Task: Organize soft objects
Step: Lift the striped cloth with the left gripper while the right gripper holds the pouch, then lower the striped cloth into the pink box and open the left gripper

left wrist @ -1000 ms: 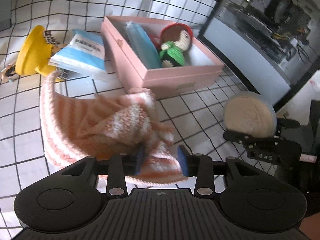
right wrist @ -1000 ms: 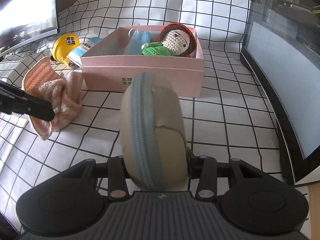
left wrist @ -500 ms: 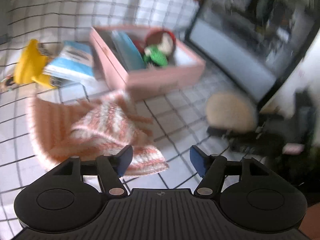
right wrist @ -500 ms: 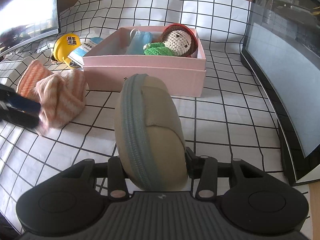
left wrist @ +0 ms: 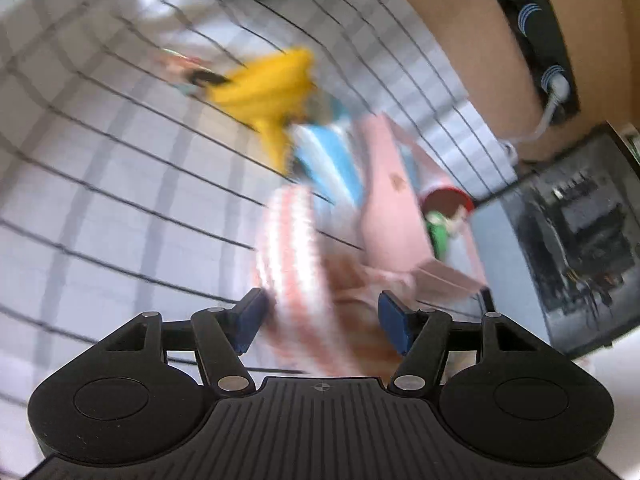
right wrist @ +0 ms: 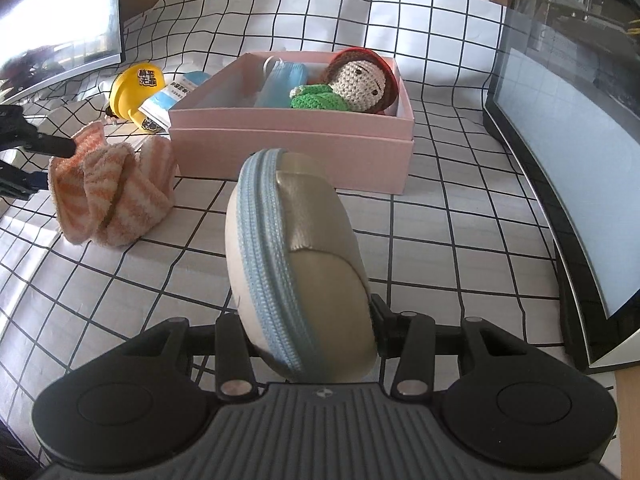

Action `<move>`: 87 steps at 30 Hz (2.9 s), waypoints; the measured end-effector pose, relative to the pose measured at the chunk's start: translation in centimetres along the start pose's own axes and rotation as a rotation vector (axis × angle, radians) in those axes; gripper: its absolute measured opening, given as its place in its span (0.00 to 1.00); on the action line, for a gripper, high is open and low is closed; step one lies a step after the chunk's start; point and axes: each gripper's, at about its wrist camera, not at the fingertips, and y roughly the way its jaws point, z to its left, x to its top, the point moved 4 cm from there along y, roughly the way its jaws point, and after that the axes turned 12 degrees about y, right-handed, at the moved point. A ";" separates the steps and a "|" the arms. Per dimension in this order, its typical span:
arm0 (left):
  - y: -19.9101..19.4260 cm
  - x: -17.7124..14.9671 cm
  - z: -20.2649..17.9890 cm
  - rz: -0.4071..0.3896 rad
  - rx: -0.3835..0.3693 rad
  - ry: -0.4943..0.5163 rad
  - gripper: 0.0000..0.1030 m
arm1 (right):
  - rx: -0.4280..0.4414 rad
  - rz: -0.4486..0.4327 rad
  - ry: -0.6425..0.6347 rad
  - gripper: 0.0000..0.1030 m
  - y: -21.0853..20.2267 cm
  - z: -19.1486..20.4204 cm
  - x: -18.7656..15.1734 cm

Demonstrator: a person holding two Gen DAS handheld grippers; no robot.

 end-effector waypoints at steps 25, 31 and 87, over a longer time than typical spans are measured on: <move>10.9 -2.3 -13.8 0.120 0.278 0.507 0.83 | -0.006 -0.024 -0.035 0.55 -0.6 -0.5 -0.7; 10.6 -2.4 -14.1 0.098 0.309 0.462 0.72 | -0.033 -0.053 -0.074 0.40 -1.3 -0.2 -0.5; 16.5 9.2 -15.8 0.153 0.284 0.621 0.32 | -0.004 -0.191 0.129 0.36 -11.1 -3.7 3.3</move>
